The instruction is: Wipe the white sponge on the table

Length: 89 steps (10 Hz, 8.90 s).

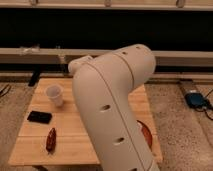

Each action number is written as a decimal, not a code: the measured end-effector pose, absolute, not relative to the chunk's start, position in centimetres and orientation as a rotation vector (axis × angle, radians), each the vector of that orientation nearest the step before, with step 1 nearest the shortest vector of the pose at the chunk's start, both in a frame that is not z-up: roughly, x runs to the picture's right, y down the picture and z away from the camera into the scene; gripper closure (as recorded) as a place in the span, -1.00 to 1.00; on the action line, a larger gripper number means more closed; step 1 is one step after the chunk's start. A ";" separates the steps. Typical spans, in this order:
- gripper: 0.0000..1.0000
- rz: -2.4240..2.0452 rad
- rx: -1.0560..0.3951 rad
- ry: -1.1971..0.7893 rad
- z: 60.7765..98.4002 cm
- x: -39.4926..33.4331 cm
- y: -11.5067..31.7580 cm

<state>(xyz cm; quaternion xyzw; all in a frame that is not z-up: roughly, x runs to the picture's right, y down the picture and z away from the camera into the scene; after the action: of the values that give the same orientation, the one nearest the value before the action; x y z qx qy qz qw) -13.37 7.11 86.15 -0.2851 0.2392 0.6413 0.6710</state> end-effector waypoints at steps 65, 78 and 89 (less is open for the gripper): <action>0.90 1.474 -0.636 0.797 90.7 -3.1 12.1; 0.90 1.532 -0.599 0.764 96.1 -3.6 6.3; 0.90 1.366 -0.701 0.573 93.2 -13.9 4.3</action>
<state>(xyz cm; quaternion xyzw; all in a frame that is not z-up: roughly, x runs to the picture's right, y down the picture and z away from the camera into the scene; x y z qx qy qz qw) -13.93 4.34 93.21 -0.3124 0.2555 0.6092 0.6827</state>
